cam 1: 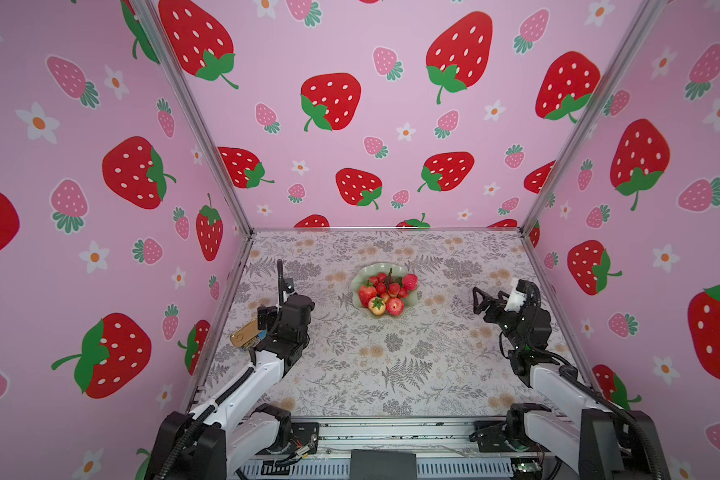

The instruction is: Place and organize the fake fruits in the fruit bowl

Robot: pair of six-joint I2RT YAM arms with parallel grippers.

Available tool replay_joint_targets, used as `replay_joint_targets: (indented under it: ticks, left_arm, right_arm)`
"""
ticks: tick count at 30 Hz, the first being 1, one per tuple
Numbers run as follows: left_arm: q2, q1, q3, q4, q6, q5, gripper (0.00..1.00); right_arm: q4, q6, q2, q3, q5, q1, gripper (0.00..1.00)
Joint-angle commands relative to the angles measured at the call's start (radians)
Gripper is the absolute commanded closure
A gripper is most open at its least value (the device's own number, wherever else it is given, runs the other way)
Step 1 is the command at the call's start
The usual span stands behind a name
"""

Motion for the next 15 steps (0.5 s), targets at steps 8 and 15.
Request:
replay_joint_targets:
  ticks: [8, 15]
  left_arm:
    - [0.302, 0.191, -0.027, 0.541, 0.002, 0.347, 0.01]
    - [0.5, 0.222, -0.029, 0.771, -0.009, 0.465, 0.01]
  right_arm:
    - [0.148, -0.306, 0.066, -0.068, 0.409, -0.017, 0.01]
    - [0.651, -0.389, 0.323, -0.154, 0.262, -0.02, 0.01]
